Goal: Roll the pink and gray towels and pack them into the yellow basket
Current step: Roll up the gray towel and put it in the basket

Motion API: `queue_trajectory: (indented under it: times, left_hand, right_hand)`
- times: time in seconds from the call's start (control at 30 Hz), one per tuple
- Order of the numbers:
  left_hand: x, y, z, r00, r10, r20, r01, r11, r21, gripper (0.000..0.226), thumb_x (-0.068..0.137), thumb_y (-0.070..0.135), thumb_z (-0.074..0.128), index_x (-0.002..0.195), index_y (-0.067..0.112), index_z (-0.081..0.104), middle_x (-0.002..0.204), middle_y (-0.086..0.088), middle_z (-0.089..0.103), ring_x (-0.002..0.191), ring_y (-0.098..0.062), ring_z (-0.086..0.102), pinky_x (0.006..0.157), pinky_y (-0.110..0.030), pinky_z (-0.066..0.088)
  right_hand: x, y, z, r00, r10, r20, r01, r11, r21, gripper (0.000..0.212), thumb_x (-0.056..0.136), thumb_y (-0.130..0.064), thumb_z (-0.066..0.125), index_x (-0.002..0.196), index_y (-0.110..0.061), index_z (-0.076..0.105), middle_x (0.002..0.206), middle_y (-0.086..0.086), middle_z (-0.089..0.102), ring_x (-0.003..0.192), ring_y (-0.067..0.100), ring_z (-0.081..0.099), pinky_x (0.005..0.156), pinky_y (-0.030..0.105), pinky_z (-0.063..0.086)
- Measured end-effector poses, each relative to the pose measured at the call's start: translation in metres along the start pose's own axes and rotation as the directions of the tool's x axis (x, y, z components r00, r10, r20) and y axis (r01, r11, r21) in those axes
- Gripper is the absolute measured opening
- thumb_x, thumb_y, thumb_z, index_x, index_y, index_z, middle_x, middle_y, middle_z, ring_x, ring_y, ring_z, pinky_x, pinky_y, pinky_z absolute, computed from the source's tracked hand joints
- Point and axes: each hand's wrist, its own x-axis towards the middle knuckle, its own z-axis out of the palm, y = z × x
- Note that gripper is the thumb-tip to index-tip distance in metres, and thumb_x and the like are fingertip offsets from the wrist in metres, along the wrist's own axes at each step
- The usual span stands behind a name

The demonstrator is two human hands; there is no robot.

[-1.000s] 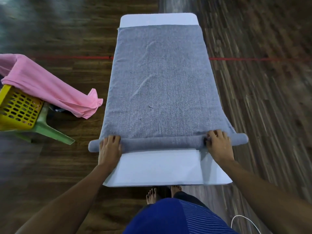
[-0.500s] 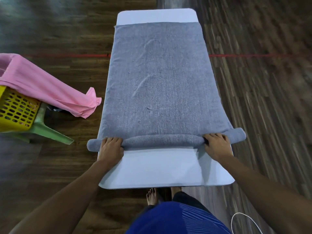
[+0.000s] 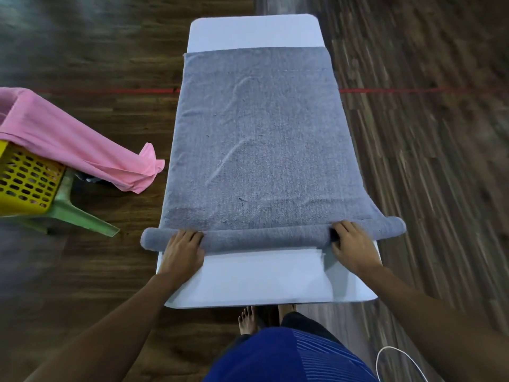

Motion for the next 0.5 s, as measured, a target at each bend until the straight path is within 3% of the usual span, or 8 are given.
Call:
queue_trajectory:
  times: [0.1, 0.23, 0.33, 0.4, 0.43, 0.5]
  left_hand:
    - [-0.004, -0.001, 0.001, 0.993, -0.021, 0.116, 0.015, 0.999, 0.046, 0.049, 0.074, 0.013, 0.068, 0.123, 0.005, 0.061, 0.119, -0.013, 0.064, 0.111, -0.032, 0.057, 0.101, -0.049, 0.042]
    - [0.006, 0.000, -0.007, 0.992, -0.059, 0.115, 0.057, 0.998, 0.022, 0.031, 0.084, 0.018, 0.057, 0.113, 0.012, 0.065, 0.111, -0.008, 0.067, 0.105, -0.027, 0.059, 0.101, -0.043, 0.040]
    - [0.013, 0.002, -0.016, 0.979, -0.071, 0.189, 0.070, 0.997, 0.014, 0.018, 0.087, 0.027, 0.050, 0.095, 0.020, 0.064, 0.101, -0.002, 0.068, 0.095, -0.020, 0.059, 0.094, -0.036, 0.041]
    - [0.016, 0.002, -0.022, 0.962, -0.116, 0.249, 0.130, 0.991, -0.042, 0.012, 0.089, 0.027, 0.047, 0.088, 0.021, 0.057, 0.092, -0.004, 0.068, 0.084, -0.022, 0.060, 0.079, -0.036, 0.045]
    - [0.016, 0.002, -0.023, 0.956, -0.141, 0.256, 0.168, 0.982, -0.083, 0.010, 0.089, 0.027, 0.046, 0.089, 0.020, 0.054, 0.090, -0.006, 0.067, 0.080, -0.024, 0.060, 0.073, -0.036, 0.047]
    - [0.017, 0.000, -0.022, 0.970, -0.154, 0.187, 0.182, 0.973, -0.142, 0.008, 0.089, 0.021, 0.050, 0.095, 0.016, 0.051, 0.091, -0.008, 0.062, 0.081, -0.028, 0.059, 0.072, -0.038, 0.047]
  right_hand:
    - [-0.006, 0.002, 0.007, 0.999, -0.007, 0.050, 0.008, 0.999, -0.031, 0.049, 0.067, -0.007, 0.074, 0.114, -0.007, 0.061, 0.110, 0.011, 0.064, 0.103, 0.035, 0.059, 0.087, 0.048, 0.048]
    - [0.005, -0.002, -0.001, 0.996, 0.052, 0.069, -0.046, 0.996, -0.081, 0.035, 0.080, -0.012, 0.065, 0.115, -0.013, 0.063, 0.112, 0.008, 0.066, 0.109, 0.032, 0.057, 0.097, 0.045, 0.039]
    - [0.016, -0.003, -0.011, 0.973, 0.094, 0.210, -0.069, 0.990, -0.125, 0.031, 0.087, -0.031, 0.054, 0.116, -0.022, 0.062, 0.117, 0.002, 0.065, 0.114, 0.025, 0.053, 0.101, 0.040, 0.032]
    - [0.020, -0.001, -0.016, 0.940, 0.147, 0.308, -0.102, 0.982, -0.157, 0.031, 0.088, -0.038, 0.049, 0.113, -0.025, 0.061, 0.118, 0.003, 0.064, 0.115, 0.024, 0.052, 0.101, 0.041, 0.030]
    - [0.021, 0.000, -0.016, 0.936, 0.171, 0.309, -0.125, 0.979, -0.164, 0.030, 0.088, -0.038, 0.050, 0.113, -0.025, 0.060, 0.119, 0.003, 0.063, 0.115, 0.024, 0.051, 0.100, 0.042, 0.029]
    - [0.020, 0.001, -0.013, 0.974, 0.156, 0.163, -0.127, 0.976, -0.177, 0.029, 0.083, -0.033, 0.057, 0.109, -0.022, 0.058, 0.113, 0.005, 0.060, 0.109, 0.029, 0.051, 0.093, 0.044, 0.029]
